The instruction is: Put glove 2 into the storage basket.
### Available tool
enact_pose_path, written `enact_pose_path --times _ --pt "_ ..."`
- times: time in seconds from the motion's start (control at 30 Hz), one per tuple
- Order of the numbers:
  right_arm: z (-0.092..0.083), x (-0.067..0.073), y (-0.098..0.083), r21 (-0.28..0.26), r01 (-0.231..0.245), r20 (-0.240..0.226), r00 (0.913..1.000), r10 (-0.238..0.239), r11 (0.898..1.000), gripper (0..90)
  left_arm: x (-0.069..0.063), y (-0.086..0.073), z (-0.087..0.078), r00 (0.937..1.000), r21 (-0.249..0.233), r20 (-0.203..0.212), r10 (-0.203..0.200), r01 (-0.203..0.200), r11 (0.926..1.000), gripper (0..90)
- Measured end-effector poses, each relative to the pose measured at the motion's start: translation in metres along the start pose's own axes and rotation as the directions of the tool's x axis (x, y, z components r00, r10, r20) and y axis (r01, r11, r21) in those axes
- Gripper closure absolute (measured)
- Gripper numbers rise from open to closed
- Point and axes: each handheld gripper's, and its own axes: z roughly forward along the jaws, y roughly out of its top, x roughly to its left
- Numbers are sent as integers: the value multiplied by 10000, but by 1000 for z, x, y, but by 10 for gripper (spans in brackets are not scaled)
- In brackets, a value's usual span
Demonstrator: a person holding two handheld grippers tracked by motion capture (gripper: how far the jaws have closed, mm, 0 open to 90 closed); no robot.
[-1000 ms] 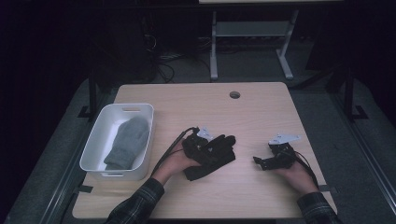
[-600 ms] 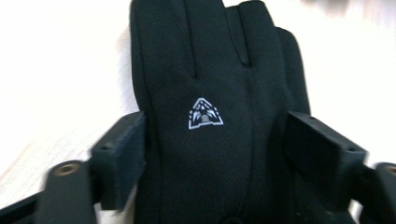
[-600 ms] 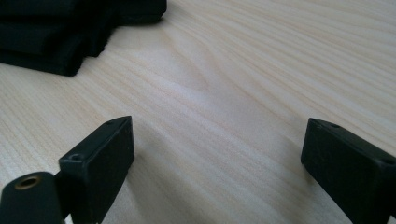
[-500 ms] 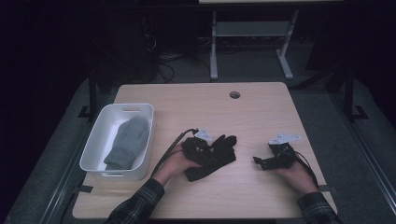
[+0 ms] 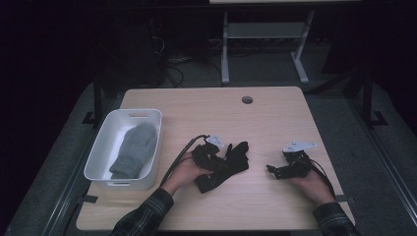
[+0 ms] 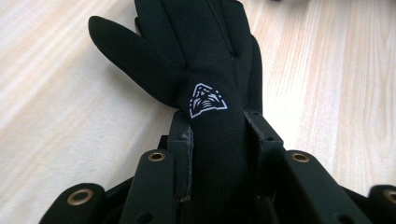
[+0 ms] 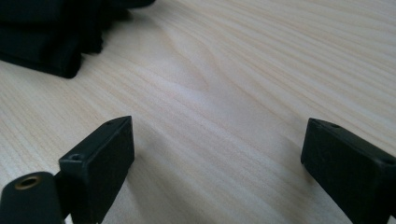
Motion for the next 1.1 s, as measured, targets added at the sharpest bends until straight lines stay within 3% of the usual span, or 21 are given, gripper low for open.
enact_pose_path --times 0.37,0.7,0.97,1.1 --pt "0 1 0 29 -82 6 10000 82 10000 93 3 10 -56 9970 -416 -623 -456 431 9982 663" --pt "0 1 0 26 -71 5 10000 71 10000 94 14 13 -119 9871 -964 -1228 -1026 910 9912 663" --pt "0 1 0 25 -74 20 10000 74 10000 94 28 -4 -171 9669 -1260 -2003 -1580 1345 9829 663" --pt "0 1 0 35 -107 33 9999 107 9999 94 35 -16 -193 9514 -1526 -2365 -1974 1642 9745 662"
